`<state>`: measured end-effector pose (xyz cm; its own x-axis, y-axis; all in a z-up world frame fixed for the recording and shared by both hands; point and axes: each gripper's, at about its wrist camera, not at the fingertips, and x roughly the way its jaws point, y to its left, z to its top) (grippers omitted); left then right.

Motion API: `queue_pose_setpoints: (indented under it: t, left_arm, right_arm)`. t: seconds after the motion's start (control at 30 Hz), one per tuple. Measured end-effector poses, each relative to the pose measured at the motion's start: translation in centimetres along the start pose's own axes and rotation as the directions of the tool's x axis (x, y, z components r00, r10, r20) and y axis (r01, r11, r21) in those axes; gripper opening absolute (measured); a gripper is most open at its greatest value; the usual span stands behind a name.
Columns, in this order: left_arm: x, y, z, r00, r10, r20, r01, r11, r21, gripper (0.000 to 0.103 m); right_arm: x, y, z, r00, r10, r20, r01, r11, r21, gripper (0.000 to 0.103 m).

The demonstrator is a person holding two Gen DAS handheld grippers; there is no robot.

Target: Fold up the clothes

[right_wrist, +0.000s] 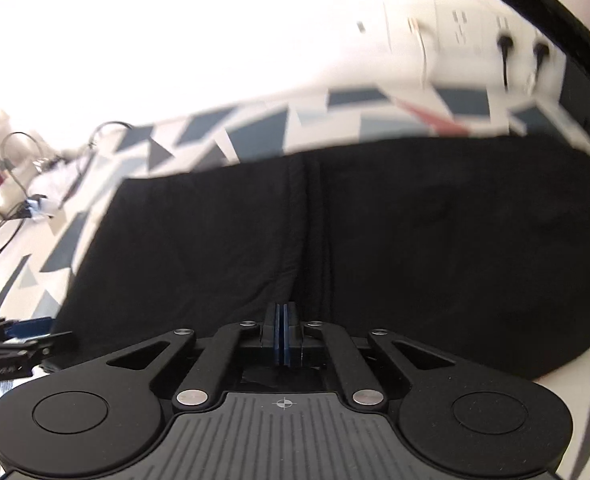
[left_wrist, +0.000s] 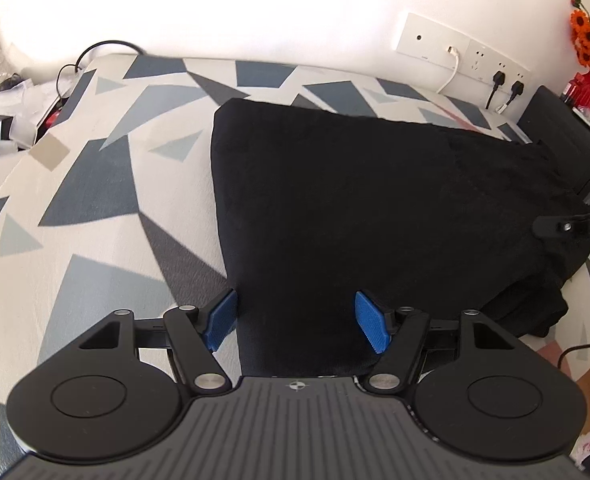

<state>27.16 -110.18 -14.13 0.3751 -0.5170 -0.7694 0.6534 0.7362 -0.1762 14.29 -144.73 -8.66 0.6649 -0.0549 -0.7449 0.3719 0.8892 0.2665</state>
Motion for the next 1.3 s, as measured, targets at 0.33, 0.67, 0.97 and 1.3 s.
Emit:
queue_pose_setpoints:
  t: [0.33, 0.67, 0.97, 1.3]
  left_arm:
    - [0.9, -0.1, -0.1, 0.999, 0.002, -0.035, -0.001, 1.000, 0.017, 0.067]
    - [0.2, -0.6, 0.2, 1.000, -0.013, -0.026, 0.014, 0.999, 0.047, 0.067]
    - [2.4, -3.1, -0.8, 0.997, 0.027, -0.073, -0.013, 0.983, 0.183, 0.072]
    - [2.7, -4.1, -0.9, 0.994, 0.058, -0.095, -0.037, 0.977, 0.208, 0.078]
  right_arm:
    - [1.6, -2.1, -1.5, 0.993, 0.101, -0.067, -0.089, 0.981, 0.172, 0.031]
    - [-1.4, -0.9, -1.0, 0.998, 0.062, 0.005, -0.062, 0.998, 0.025, 0.003]
    - [2.4, -2.3, -2.9, 0.994, -0.022, -0.111, 0.027, 0.999, 0.039, 0.010]
    - [2.8, -4.1, 0.5, 1.000, -0.017, 0.006, 0.016, 0.990, 0.141, 0.043]
